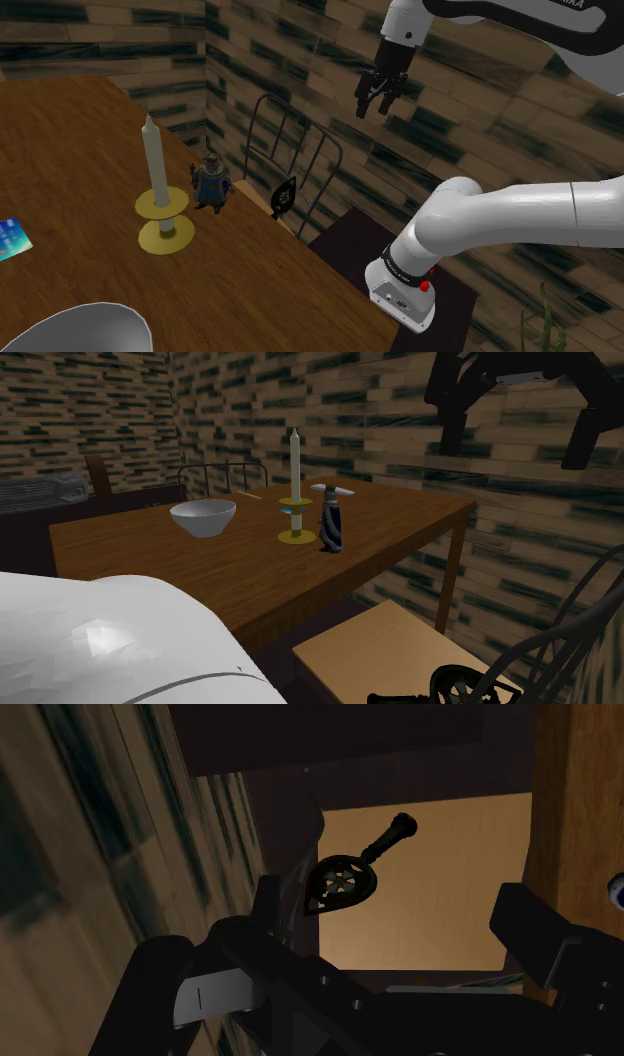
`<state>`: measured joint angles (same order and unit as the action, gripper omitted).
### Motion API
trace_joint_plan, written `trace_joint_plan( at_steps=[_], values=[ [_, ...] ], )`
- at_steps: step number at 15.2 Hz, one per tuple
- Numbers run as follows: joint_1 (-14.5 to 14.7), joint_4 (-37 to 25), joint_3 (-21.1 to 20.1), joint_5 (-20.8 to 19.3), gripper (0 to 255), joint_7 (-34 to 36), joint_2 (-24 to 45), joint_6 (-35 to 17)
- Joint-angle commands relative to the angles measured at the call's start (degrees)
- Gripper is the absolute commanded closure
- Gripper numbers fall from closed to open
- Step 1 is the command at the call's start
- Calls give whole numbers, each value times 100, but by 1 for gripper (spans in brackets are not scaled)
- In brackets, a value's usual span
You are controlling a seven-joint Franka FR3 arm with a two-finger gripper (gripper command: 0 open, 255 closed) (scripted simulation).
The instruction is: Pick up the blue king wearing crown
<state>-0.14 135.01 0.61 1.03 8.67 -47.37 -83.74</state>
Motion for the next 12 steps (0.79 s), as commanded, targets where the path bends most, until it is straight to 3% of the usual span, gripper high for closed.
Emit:
trace_joint_plan(
  at_steps=[1, 12],
  values=[
    [0, 0, 0, 0, 0, 0, 0, 0],
    [364, -434, -1403, 743, 0, 1430, 1144, -846]
  ],
)
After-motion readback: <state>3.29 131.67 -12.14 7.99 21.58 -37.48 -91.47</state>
